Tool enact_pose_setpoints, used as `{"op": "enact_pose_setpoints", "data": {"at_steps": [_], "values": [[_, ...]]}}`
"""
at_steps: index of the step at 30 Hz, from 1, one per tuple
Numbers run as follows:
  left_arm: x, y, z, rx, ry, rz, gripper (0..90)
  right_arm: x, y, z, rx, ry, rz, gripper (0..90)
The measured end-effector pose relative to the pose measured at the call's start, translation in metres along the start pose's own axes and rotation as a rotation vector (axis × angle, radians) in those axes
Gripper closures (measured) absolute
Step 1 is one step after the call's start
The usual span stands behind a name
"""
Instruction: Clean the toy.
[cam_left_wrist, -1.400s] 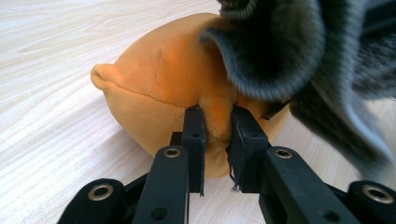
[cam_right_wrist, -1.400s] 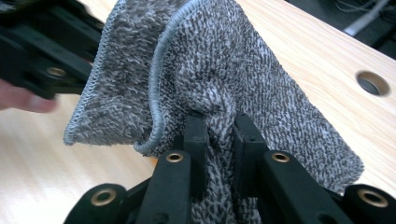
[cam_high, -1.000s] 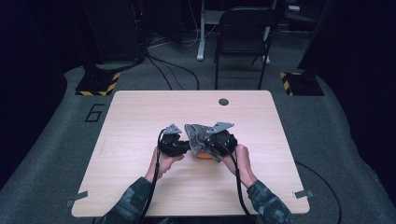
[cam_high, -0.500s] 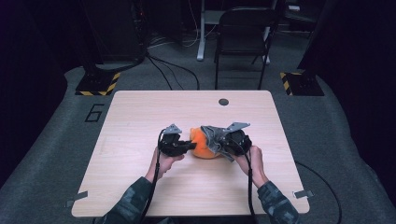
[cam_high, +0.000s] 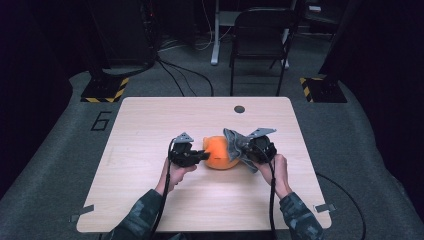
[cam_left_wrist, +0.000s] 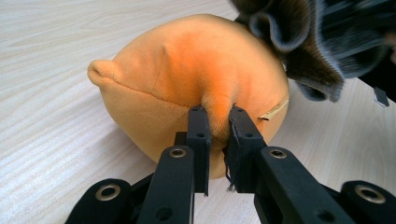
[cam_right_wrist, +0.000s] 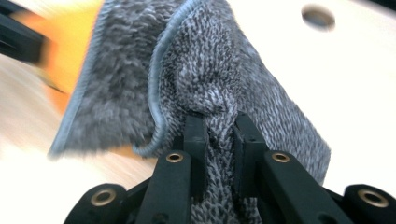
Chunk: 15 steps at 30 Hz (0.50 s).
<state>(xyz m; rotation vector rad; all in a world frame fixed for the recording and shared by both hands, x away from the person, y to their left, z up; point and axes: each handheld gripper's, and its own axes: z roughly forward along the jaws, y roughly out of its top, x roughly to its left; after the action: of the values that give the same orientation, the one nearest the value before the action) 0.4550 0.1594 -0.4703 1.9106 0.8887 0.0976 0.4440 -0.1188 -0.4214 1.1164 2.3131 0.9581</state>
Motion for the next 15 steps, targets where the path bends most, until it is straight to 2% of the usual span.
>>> {"op": "enact_pose_setpoints", "data": {"at_steps": [2,4,6,8,9,12,15], "values": [[0.000,0.000,0.000,0.001,0.000,0.003,80.9,0.015,0.009,-0.006,-0.028,0.022,-0.051,78.8],[-0.001,0.000,0.000,0.003,0.001,0.005,80.9,0.034,0.016,-0.008,-0.033,0.043,-0.083,78.7],[0.000,0.000,-0.001,0.007,0.003,0.014,80.9,0.049,0.022,-0.003,-0.040,0.064,-0.124,78.7],[0.001,0.000,-0.001,0.009,0.002,0.020,80.9,0.058,0.026,0.007,-0.036,0.075,-0.163,78.7],[0.000,0.000,-0.001,0.004,0.002,0.001,80.9,0.062,0.026,0.011,-0.018,0.069,-0.153,78.7],[0.002,-0.001,0.000,0.003,-0.004,0.008,81.1,0.061,0.024,0.017,-0.014,0.065,-0.171,78.9],[-0.001,0.000,0.000,0.004,-0.004,0.007,81.1,0.055,0.020,0.015,-0.013,0.057,-0.160,79.0]]}}
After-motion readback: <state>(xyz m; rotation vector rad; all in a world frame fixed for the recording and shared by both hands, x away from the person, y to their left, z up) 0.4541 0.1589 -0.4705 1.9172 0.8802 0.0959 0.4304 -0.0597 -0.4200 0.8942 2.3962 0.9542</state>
